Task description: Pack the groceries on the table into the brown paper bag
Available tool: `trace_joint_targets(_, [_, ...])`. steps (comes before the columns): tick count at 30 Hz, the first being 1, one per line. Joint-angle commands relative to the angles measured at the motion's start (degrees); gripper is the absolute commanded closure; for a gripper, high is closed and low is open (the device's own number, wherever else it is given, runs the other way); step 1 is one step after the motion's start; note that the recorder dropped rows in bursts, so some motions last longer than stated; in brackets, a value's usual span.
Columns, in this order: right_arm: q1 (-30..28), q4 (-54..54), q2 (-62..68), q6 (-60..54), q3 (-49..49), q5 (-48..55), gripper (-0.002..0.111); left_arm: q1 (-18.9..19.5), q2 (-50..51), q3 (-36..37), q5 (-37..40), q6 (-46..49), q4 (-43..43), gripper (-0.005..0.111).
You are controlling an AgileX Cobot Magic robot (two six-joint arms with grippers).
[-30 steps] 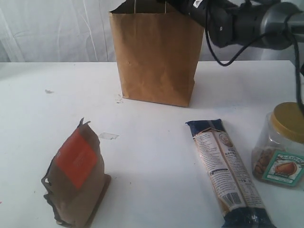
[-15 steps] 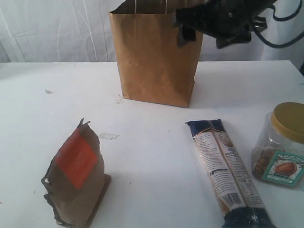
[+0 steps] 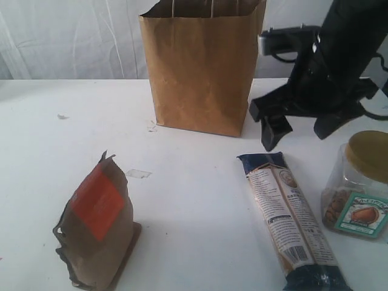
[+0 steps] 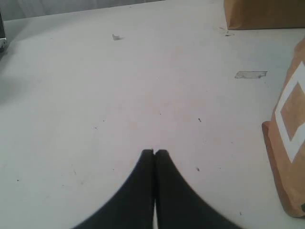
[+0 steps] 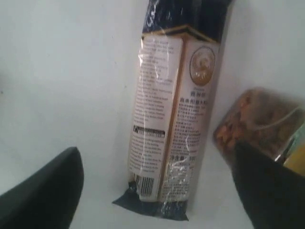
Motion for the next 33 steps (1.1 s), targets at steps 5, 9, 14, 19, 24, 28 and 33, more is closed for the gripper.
trace_joint_targets(5, [-0.03,13.63,-3.58,-11.37,9.14,0.31,0.03,-0.34,-0.25,0.26,-0.06,0.0,-0.01,0.107])
trace_joint_targets(9, [2.29,19.07,-7.44,-16.76,12.09,0.31,0.031,-0.34,-0.25,0.26,-0.06,0.0,-0.01,0.107])
trace_joint_targets(14, [7.18,10.55,-17.05,-12.42,17.9,-6.02,0.055,-0.34,-0.25,0.26,-0.06,0.0,-0.01,0.107])
trace_joint_targets(19, [7.86,-12.54,-27.45,0.99,21.17,-9.63,0.09,-0.34,-0.25,0.26,-0.06,0.0,-0.01,0.107])
trace_joint_targets(24, [7.86,-47.55,-36.36,25.87,25.61,-11.11,0.108,-0.34,-0.25,0.26,-0.06,0.0,-0.01,0.107])
trace_joint_targets(28, [6.99,-67.05,-39.44,36.69,29.06,-12.45,0.108,-0.34,-0.25,0.26,-0.06,0.0,-0.01,0.107])
trace_joint_targets(33, [0.86,-71.25,-39.98,42.28,29.96,-20.23,0.108,-0.34,-0.25,0.26,-0.06,0.0,-0.01,0.107])
